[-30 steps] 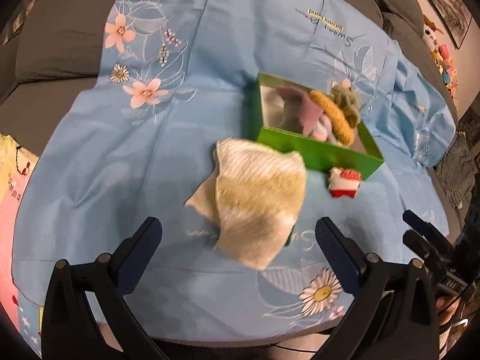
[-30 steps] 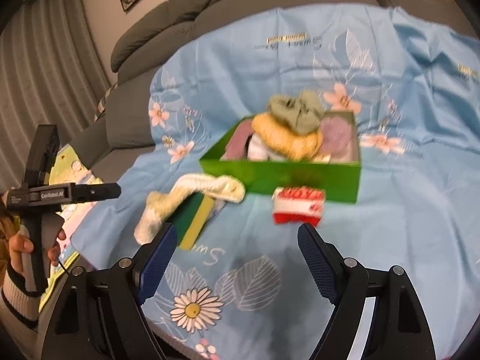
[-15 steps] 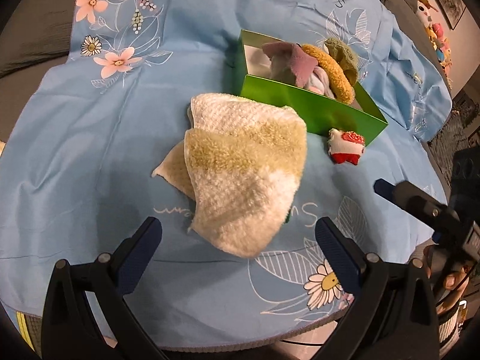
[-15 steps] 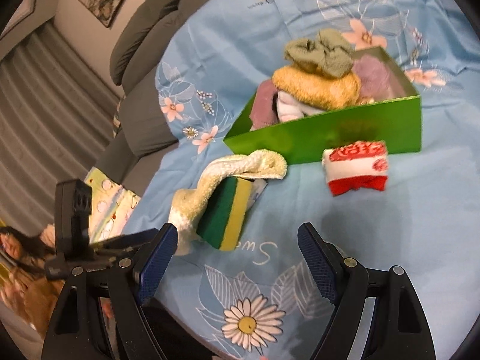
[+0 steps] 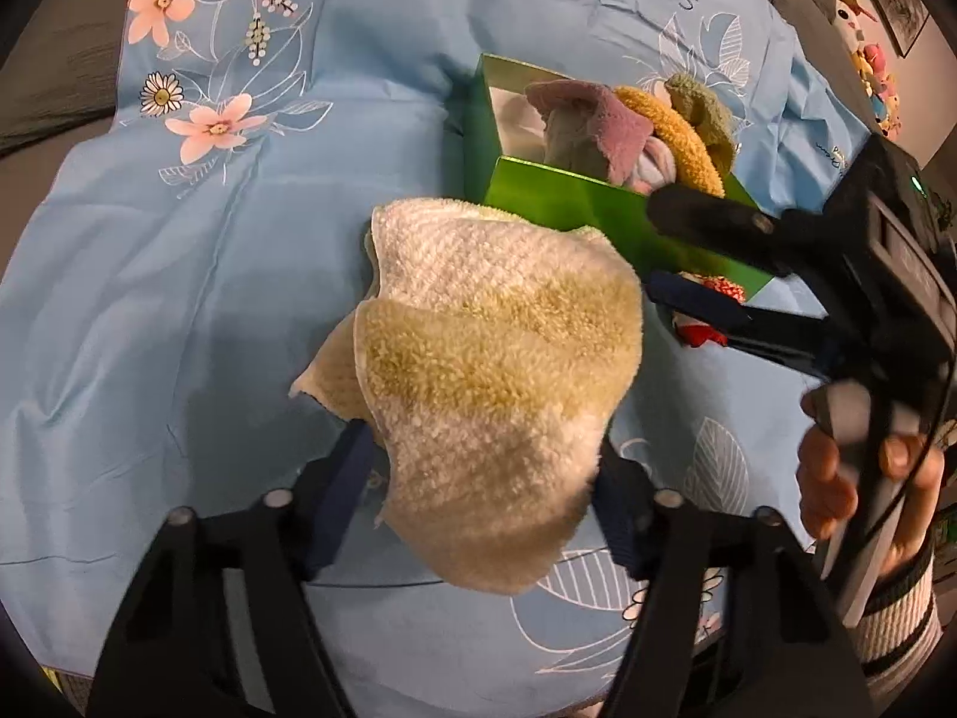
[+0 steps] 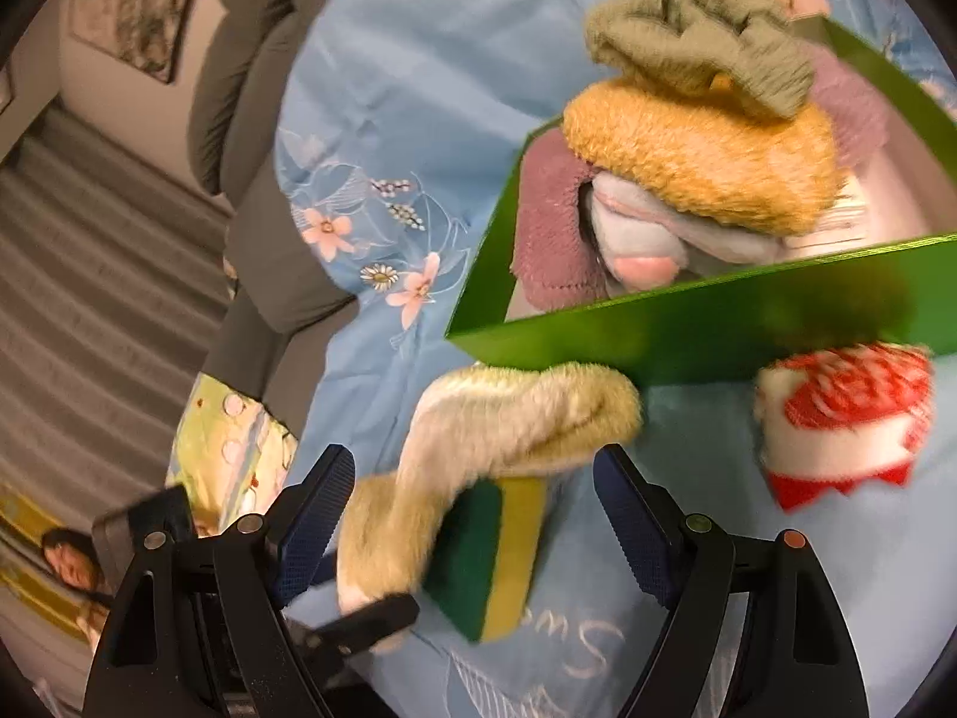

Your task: Organize soft objects

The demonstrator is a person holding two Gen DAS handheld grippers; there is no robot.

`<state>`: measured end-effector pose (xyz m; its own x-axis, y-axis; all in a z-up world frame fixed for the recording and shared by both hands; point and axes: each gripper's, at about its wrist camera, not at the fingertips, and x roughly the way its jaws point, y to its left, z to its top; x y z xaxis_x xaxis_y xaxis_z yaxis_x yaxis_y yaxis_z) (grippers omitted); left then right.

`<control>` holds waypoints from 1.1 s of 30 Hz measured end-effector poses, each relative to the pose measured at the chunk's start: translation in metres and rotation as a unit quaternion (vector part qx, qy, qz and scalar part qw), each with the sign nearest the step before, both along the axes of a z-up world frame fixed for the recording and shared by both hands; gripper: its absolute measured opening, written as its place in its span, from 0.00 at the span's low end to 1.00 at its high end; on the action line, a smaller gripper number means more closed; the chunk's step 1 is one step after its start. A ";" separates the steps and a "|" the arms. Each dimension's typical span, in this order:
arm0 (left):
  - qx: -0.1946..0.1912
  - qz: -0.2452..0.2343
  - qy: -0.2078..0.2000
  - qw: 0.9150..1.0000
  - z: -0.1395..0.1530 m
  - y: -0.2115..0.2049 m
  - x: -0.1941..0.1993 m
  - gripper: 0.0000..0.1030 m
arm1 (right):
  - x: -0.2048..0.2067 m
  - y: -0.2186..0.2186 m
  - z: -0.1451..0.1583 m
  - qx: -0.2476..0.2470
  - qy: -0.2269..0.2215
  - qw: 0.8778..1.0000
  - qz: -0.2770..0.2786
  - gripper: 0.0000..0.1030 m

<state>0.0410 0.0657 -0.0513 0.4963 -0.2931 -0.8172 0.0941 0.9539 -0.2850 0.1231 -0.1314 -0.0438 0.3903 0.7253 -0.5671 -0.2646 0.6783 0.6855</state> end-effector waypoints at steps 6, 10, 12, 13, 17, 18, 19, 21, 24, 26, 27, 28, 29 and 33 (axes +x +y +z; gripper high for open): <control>-0.004 -0.015 0.008 1.000 -0.005 -0.006 0.005 0.39 | 0.024 0.022 -0.012 -0.017 0.025 0.999 0.013 0.77; -0.002 -0.016 0.008 1.000 -0.005 -0.008 0.007 0.34 | 0.031 0.030 -0.015 -0.031 0.028 0.999 0.028 0.46; -0.006 -0.010 0.007 1.000 -0.004 -0.005 0.008 0.28 | 0.033 0.033 -0.017 -0.039 0.027 0.998 0.032 0.35; -0.006 -0.007 0.006 1.000 -0.003 -0.004 0.007 0.26 | 0.034 0.033 -0.018 -0.042 0.024 0.998 0.031 0.27; -0.003 0.000 -0.005 1.000 0.003 -0.003 0.004 0.15 | 0.034 0.031 -0.015 -0.042 0.016 0.999 0.027 0.11; -0.008 0.003 -0.007 1.000 0.005 -0.001 0.002 0.15 | 0.032 0.030 -0.012 -0.041 0.011 0.999 0.029 0.11; -0.013 0.005 -0.008 1.000 0.006 0.000 0.001 0.15 | 0.030 0.030 -0.009 -0.040 0.005 0.999 0.030 0.10; -0.017 0.007 -0.014 1.000 0.012 0.002 -0.003 0.15 | 0.023 0.030 0.000 -0.039 -0.010 0.999 0.035 0.10; -0.007 0.008 -0.031 0.999 0.023 0.001 -0.010 0.15 | 0.011 0.029 0.020 -0.029 -0.039 0.998 0.042 0.10; -0.005 0.008 -0.044 0.999 0.033 0.000 -0.016 0.15 | 0.004 0.029 0.032 -0.022 -0.052 0.997 0.045 0.10; -0.004 0.008 -0.053 0.999 0.041 0.000 -0.021 0.15 | 0.001 0.028 0.037 -0.018 -0.058 0.997 0.047 0.10; -0.003 0.008 -0.059 0.998 0.045 0.001 -0.025 0.15 | -0.003 0.028 0.044 -0.014 -0.066 0.996 0.050 0.10; -0.001 0.007 -0.065 0.998 0.051 0.000 -0.029 0.15 | -0.008 0.027 0.051 -0.011 -0.075 0.996 0.052 0.10; 0.007 0.001 -0.087 0.996 0.072 -0.004 -0.041 0.15 | -0.025 0.023 0.080 0.004 -0.108 0.993 0.056 0.10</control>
<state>-0.0004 0.0617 0.0210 0.6309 -0.2802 -0.7235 0.1383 0.9582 -0.2505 0.0985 -0.1083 0.0359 0.4200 0.7750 -0.4723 -0.4794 0.6313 0.6096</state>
